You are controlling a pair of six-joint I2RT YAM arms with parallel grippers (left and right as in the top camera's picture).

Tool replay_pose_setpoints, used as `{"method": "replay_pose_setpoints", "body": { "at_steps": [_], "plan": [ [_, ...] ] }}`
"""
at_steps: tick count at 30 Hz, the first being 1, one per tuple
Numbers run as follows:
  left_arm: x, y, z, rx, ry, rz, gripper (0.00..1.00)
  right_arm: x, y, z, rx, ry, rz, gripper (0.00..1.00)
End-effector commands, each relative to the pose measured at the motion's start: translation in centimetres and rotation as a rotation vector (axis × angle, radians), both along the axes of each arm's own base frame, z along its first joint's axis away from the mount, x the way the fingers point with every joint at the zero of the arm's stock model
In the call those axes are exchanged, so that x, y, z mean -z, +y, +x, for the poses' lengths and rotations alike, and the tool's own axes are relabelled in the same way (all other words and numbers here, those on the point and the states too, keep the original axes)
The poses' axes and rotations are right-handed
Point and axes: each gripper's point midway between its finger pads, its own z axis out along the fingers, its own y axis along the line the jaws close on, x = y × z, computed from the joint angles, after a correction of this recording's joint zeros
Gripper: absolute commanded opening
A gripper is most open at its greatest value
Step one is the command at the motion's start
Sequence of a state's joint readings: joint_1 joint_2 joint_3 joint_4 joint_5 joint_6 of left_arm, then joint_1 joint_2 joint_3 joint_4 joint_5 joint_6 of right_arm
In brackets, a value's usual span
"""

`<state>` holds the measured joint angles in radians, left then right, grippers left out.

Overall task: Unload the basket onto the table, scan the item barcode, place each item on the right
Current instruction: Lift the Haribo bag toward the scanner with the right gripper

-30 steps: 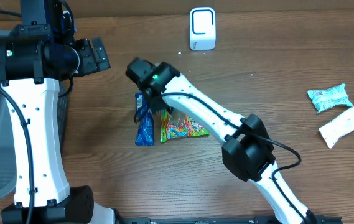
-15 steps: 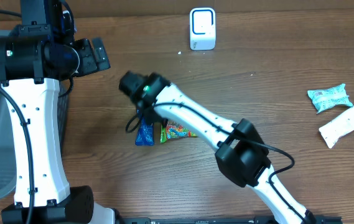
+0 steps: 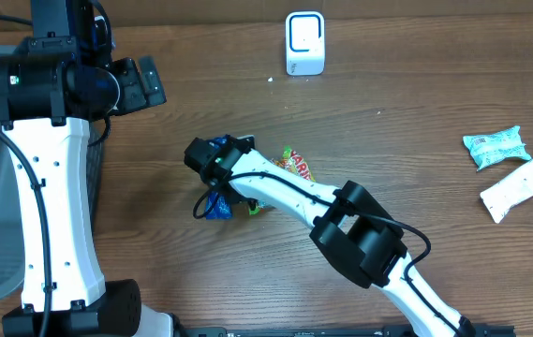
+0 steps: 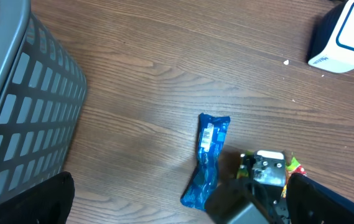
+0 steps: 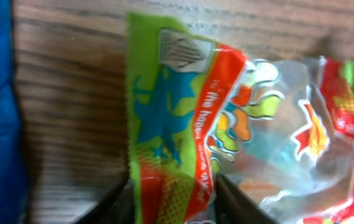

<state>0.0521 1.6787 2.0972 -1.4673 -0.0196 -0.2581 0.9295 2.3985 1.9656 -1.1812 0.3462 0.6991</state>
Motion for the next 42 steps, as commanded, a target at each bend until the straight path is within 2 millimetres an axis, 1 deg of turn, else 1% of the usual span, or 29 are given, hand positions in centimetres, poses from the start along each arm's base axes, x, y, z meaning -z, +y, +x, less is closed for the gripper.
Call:
{"method": "replay_pose_setpoints", "body": {
  "at_steps": [1, 2, 4, 5, 7, 9, 11, 15, 17, 20, 23, 24, 27, 29, 30, 31, 33, 34, 35, 37, 38, 42],
  "plan": [
    [-0.7, -0.1, 0.1, 0.013, -0.022, 0.013, 1.00, 1.6, -2.1, 0.2, 0.021, 0.021, -0.061, 0.23],
    [-0.7, -0.1, 0.1, 0.013, -0.023, 0.013, 1.00, 1.6, -2.1, 0.2, 0.005, 0.025, -0.065, 0.16],
    [-0.7, -0.1, 0.1, 0.013, -0.022, 0.013, 0.99, 1.6, -2.1, 0.2, -0.016, 0.030, -0.071, 0.06],
    [-0.7, -0.1, 0.1, 0.013, -0.022, 0.012, 1.00, 1.6, -2.1, 0.2, -0.031, 0.034, -0.075, 0.04],
    [-0.7, -0.1, 0.1, 0.013, -0.022, 0.013, 1.00, 1.5, -1.9, 0.2, -0.060, 0.043, -0.076, 0.04],
    [-0.7, -0.1, 0.1, 0.013, -0.022, 0.013, 1.00, 0.9, -1.6, 0.1, -0.067, 0.064, -0.058, 0.04],
    [-0.7, -0.1, 0.1, 0.013, -0.022, 0.012, 1.00, -0.6, -0.9, 0.2, -0.074, 0.096, -0.013, 0.04],
    [-0.7, -0.1, 0.1, 0.013, -0.023, 0.013, 1.00, -4.4, 0.7, 0.8, -0.116, 0.162, 0.133, 0.04],
    [-0.7, -0.1, 0.1, 0.013, -0.022, 0.013, 1.00, -6.7, 1.8, 0.9, -0.166, 0.211, 0.249, 0.04],
    [-0.7, -0.1, 0.1, 0.013, -0.023, 0.013, 1.00, -10.3, 3.5, 0.5, -0.250, 0.306, 0.480, 0.04],
    [-0.7, -0.1, 0.1, 0.013, -0.022, 0.013, 1.00, -14.1, 4.7, -0.2, -0.314, 0.401, 0.723, 0.04],
    [-0.7, -0.1, 0.1, 0.013, -0.022, 0.013, 1.00, -15.3, 5.0, -0.4, -0.331, 0.429, 0.793, 0.04],
    [-0.7, -0.1, 0.1, 0.013, -0.022, 0.012, 1.00, -19.5, 5.5, -1.1, -0.407, 0.511, 1.042, 0.04],
    [-0.7, -0.1, 0.1, 0.013, -0.022, 0.013, 1.00, -22.0, 5.5, -1.0, -0.436, 0.553, 1.188, 0.04],
    [-0.7, -0.1, 0.1, 0.013, -0.022, 0.012, 1.00, -22.8, 5.3, -0.8, -0.440, 0.565, 1.242, 0.04],
    [-0.7, -0.1, 0.1, 0.013, -0.022, 0.013, 1.00, -23.2, 5.0, -0.4, -0.438, 0.566, 1.269, 0.04],
    [-0.7, -0.1, 0.1, 0.013, -0.022, 0.013, 1.00, -23.0, 4.3, 0.6, -0.420, 0.551, 1.281, 0.04],
    [-0.7, -0.1, 0.1, 0.013, -0.022, 0.013, 1.00, -22.4, 3.8, 1.4, -0.402, 0.532, 1.263, 0.04],
    [-0.7, -0.1, 0.1, 0.013, -0.023, 0.013, 1.00, -20.7, 2.8, 2.6, -0.353, 0.500, 1.200, 0.04],
    [-0.7, -0.1, 0.1, 0.013, -0.022, 0.013, 1.00, -18.0, 1.7, 3.8, -0.263, 0.484, 1.119, 0.04],
    [-0.7, -0.1, 0.1, 0.013, -0.023, 0.013, 1.00, -16.3, 1.5, 4.0, -0.221, 0.506, 1.124, 0.04],
    [-0.7, -0.1, 0.1, 0.013, -0.022, 0.013, 1.00, -13.7, 2.2, 3.7, -0.188, 0.565, 1.208, 0.04]
  ]
}}
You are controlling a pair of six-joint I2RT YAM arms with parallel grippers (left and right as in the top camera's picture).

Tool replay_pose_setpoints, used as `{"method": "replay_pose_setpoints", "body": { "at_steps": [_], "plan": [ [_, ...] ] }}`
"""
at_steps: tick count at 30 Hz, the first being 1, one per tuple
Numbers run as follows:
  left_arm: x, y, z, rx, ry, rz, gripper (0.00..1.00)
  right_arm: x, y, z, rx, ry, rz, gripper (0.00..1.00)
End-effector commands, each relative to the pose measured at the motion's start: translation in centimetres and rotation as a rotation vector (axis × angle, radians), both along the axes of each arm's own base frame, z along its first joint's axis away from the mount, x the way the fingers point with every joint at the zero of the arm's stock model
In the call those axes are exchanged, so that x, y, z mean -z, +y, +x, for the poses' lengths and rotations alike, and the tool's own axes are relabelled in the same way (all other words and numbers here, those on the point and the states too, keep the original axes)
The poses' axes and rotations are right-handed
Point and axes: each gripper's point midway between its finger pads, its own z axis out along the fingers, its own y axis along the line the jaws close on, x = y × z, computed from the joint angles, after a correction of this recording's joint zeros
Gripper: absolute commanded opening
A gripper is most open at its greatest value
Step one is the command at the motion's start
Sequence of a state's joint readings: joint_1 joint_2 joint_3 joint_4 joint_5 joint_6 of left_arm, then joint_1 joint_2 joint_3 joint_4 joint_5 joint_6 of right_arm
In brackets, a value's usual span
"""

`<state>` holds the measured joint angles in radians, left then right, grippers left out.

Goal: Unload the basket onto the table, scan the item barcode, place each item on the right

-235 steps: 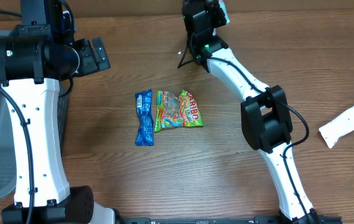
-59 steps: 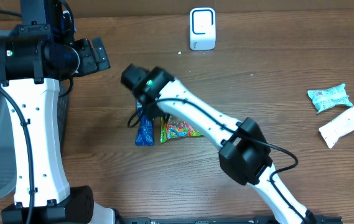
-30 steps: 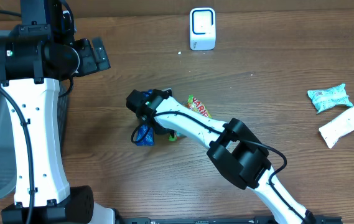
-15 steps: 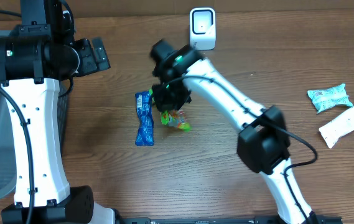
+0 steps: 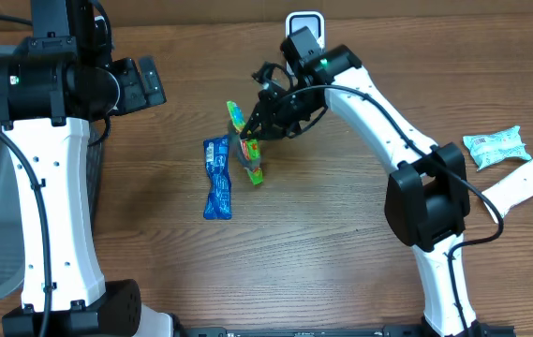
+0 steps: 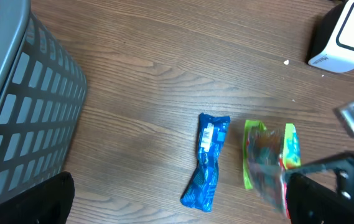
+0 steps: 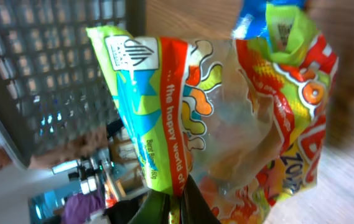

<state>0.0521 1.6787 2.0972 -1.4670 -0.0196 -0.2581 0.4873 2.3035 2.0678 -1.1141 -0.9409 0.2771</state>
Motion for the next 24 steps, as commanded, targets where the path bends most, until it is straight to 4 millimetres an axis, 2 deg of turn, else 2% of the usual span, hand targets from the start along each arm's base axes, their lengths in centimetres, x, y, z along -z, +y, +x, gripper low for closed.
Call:
{"method": "replay_pose_setpoints", "body": {
  "at_steps": [1, 6, 9, 11, 12, 13, 14, 16, 18, 19, 21, 24],
  "plan": [
    [-0.7, -0.1, 0.1, 0.013, -0.022, 0.012, 1.00, 0.4, 0.6, -1.4, 0.005, 0.100, 0.085, 0.04],
    [-0.7, -0.1, 0.1, 0.013, -0.022, 0.012, 1.00, 1.3, 0.7, -1.6, 0.008, 0.135, 0.137, 0.04],
    [-0.7, -0.1, 0.1, 0.013, -0.022, 0.013, 1.00, 1.7, -0.3, -0.5, 0.039, 0.120, 0.118, 0.04],
    [-0.7, -0.1, 0.1, 0.013, -0.022, 0.012, 1.00, 2.8, -1.7, 0.7, 0.089, 0.100, 0.055, 0.04],
    [-0.7, -0.1, 0.1, 0.013, -0.022, 0.012, 1.00, 3.6, -2.7, 1.3, 0.116, 0.082, 0.005, 0.04],
    [-0.7, -0.1, 0.1, 0.013, -0.022, 0.012, 1.00, 5.7, -5.3, 2.6, 0.179, 0.047, -0.132, 0.04],
    [-0.7, -0.1, 0.1, 0.013, -0.022, 0.012, 1.00, 6.6, -6.9, 3.2, 0.212, 0.037, -0.204, 0.04],
    [-0.7, -0.1, 0.1, 0.013, -0.022, 0.013, 1.00, 8.1, -9.8, 4.1, 0.268, 0.022, -0.326, 0.11],
    [-0.7, -0.1, 0.1, 0.013, -0.022, 0.012, 1.00, 9.2, -12.5, 4.9, 0.303, -0.003, -0.424, 0.33],
    [-0.7, -0.1, 0.1, 0.013, -0.022, 0.012, 1.00, 10.0, -15.4, 5.7, 0.348, -0.017, -0.522, 0.53],
    [-0.7, -0.1, 0.1, 0.013, -0.022, 0.012, 1.00, 10.0, -17.3, 6.2, 0.368, -0.030, -0.563, 0.59],
    [-0.7, -0.1, 0.1, 0.013, -0.022, 0.012, 1.00, 8.0, -19.2, 7.0, 0.376, -0.057, -0.558, 0.60]
  ]
}}
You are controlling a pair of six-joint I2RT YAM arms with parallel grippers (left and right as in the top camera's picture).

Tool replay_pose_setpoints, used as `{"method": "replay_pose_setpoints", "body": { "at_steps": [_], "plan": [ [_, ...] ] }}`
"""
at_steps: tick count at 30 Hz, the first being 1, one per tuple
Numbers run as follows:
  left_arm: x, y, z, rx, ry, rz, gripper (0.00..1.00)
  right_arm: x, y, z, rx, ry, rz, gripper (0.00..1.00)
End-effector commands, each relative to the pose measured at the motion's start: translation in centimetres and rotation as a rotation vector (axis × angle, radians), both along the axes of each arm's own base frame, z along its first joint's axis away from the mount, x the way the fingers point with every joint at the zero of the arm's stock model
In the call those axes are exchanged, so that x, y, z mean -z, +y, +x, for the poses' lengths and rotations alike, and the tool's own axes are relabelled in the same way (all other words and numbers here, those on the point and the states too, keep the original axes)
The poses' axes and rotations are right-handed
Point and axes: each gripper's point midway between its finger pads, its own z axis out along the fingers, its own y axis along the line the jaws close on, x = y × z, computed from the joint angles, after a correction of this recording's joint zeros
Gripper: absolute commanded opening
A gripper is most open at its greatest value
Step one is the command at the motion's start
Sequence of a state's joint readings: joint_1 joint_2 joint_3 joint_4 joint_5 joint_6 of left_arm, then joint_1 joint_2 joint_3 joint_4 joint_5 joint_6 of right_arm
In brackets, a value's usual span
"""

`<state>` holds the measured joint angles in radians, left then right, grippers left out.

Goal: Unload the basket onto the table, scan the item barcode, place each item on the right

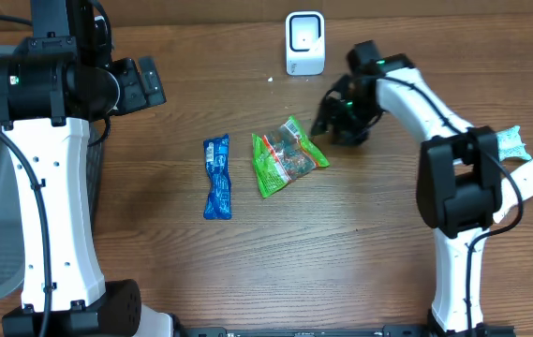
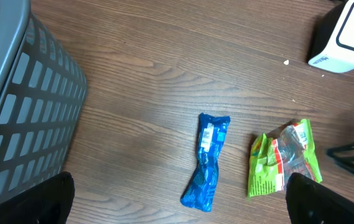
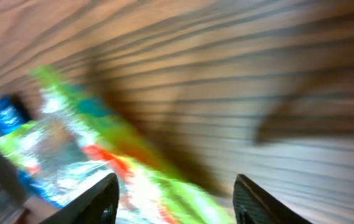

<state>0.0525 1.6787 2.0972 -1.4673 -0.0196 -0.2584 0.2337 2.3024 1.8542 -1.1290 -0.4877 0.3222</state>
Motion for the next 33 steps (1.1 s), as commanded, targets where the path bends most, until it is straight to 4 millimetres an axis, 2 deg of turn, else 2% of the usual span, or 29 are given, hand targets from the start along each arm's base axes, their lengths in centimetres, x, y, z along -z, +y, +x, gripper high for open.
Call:
{"method": "replay_pose_setpoints", "body": {
  "at_steps": [1, 4, 6, 9, 11, 15, 17, 19, 22, 26, 30, 33],
  "plan": [
    [-0.7, -0.2, 0.1, 0.014, -0.023, 0.013, 1.00, -3.9, -2.3, 2.2, -0.024, -0.140, -0.066, 0.60],
    [-0.7, -0.1, 0.1, 0.014, -0.023, 0.013, 1.00, -7.7, -1.8, 2.4, -0.074, -0.199, -0.017, 0.59],
    [-0.7, -0.2, 0.1, 0.014, -0.022, 0.013, 1.00, -10.2, -0.2, 1.6, -0.128, -0.230, 0.031, 0.55],
    [-0.7, -0.1, 0.1, 0.014, -0.022, 0.013, 1.00, -11.7, 1.9, 0.4, -0.180, -0.248, 0.058, 0.47],
    [-0.7, -0.1, 0.1, 0.014, -0.022, 0.013, 1.00, -11.6, 3.4, -0.3, -0.217, -0.252, 0.052, 0.42],
    [-0.7, -0.1, 0.1, 0.014, -0.022, 0.013, 1.00, -10.4, 6.0, -1.0, -0.282, -0.286, -0.004, 0.32],
    [-0.7, -0.1, 0.1, 0.014, -0.022, 0.013, 1.00, -9.2, 7.5, -1.2, -0.276, -0.302, -0.057, 0.21],
    [-0.7, -0.1, 0.1, 0.014, -0.022, 0.013, 1.00, -8.3, 7.9, -1.1, -0.242, -0.309, -0.112, 0.15],
    [-0.7, -0.1, 0.1, 0.014, -0.022, 0.013, 1.00, -6.5, 7.9, -0.4, -0.127, -0.327, -0.212, 0.15],
    [-0.7, -0.1, 0.1, 0.014, -0.022, 0.013, 1.00, -4.3, 9.2, 0.0, -0.077, -0.357, -0.198, 0.15],
    [-0.7, -0.1, 0.1, 0.014, -0.022, 0.013, 1.00, -1.3, 10.5, -0.7, -0.053, -0.363, -0.173, 0.14],
    [-0.7, -0.1, 0.1, 0.014, -0.022, 0.013, 1.00, 0.8, 10.6, -1.7, 0.005, -0.327, -0.168, 0.13]
  ]
}}
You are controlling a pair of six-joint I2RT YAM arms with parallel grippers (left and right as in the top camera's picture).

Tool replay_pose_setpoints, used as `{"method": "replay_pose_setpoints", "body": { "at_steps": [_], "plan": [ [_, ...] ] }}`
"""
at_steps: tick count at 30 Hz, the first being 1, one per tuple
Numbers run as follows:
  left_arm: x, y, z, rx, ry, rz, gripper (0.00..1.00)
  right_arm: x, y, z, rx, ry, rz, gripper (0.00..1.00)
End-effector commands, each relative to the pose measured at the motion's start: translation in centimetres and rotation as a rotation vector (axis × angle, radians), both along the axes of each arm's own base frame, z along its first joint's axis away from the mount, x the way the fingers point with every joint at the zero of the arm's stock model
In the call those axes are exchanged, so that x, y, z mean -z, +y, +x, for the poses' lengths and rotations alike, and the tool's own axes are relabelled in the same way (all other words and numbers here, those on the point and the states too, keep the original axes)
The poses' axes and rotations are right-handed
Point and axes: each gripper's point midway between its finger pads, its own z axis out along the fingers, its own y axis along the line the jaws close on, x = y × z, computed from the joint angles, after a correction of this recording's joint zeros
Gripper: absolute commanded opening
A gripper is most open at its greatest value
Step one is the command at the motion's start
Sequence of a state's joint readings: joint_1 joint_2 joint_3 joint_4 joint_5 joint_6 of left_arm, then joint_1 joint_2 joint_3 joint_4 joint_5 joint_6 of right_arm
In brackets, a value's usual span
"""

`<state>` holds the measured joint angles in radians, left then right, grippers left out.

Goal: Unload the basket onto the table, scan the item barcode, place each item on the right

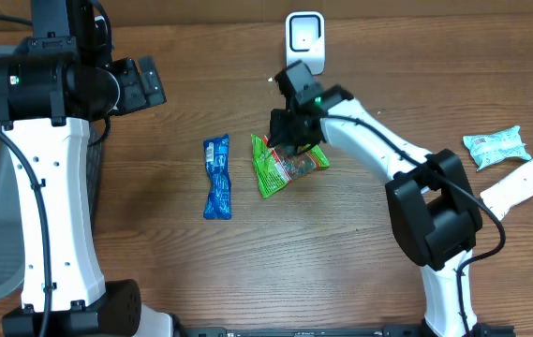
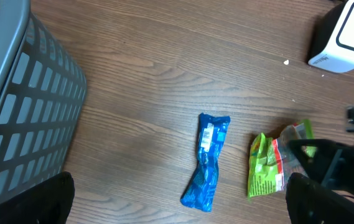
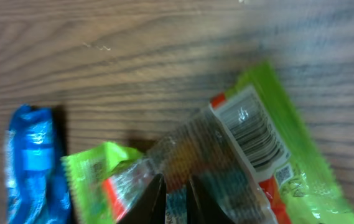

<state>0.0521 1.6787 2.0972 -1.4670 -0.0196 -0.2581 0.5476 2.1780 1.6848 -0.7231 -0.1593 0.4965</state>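
Observation:
A green and red candy bag [image 1: 287, 165] lies flat on the wooden table, barcode side up [image 3: 251, 127]. It also shows in the left wrist view [image 2: 279, 165]. My right gripper [image 1: 291, 131] is down on the bag's upper edge. Its fingers [image 3: 158, 190] stand almost together, pinching the clear film of the bag. The white barcode scanner [image 1: 304, 42] stands at the table's back edge, just behind the right gripper. My left gripper [image 1: 140, 82] hangs high at the left, open and empty, with its fingertips [image 2: 58, 193] wide apart.
A blue snack wrapper [image 1: 216, 176] lies just left of the bag. A grey mesh basket stands at the far left. A teal packet [image 1: 496, 146] and a white tube [image 1: 521, 185] lie at the right edge.
My right gripper was open and off to the right of the bag. Now it is over the bag's upper edge with its fingers closed on the film. The bag lies where it was.
My right gripper was first down on the candy bag beside the blue wrapper. Then it held the bag up in front of the scanner. After that the bag lay on the table and the gripper stood open to the right. Now it grips the bag again.

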Motion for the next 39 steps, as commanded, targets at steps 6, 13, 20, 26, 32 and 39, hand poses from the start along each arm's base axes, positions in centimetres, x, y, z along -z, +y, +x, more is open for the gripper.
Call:
{"method": "replay_pose_setpoints", "body": {
  "at_steps": [6, 13, 20, 26, 32, 39],
  "plan": [
    [-0.7, -0.1, 0.1, 0.013, -0.022, 0.012, 1.00, 3.6, -2.1, -1.8, 0.109, 0.038, -0.094, 0.27],
    [-0.7, -0.1, 0.1, 0.013, -0.022, 0.012, 1.00, -1.4, -2.4, 1.9, -0.082, -0.111, -0.085, 0.58],
    [-0.7, -0.1, 0.1, 0.013, -0.022, 0.012, 1.00, -11.6, 0.3, -0.8, -0.121, 0.085, 0.225, 0.66],
    [-0.7, -0.1, 0.1, 0.013, -0.022, 0.013, 1.00, -8.6, 1.8, -5.7, -0.180, 0.255, 0.192, 0.65],
    [-0.7, -0.1, 0.1, 0.013, -0.022, 0.012, 1.00, -4.3, 4.7, -9.2, -0.268, 0.266, 0.143, 0.56],
    [-0.7, -0.1, 0.1, 0.013, -0.022, 0.012, 1.00, -0.1, 6.3, -10.7, -0.296, 0.226, 0.137, 0.51]
  ]
}}
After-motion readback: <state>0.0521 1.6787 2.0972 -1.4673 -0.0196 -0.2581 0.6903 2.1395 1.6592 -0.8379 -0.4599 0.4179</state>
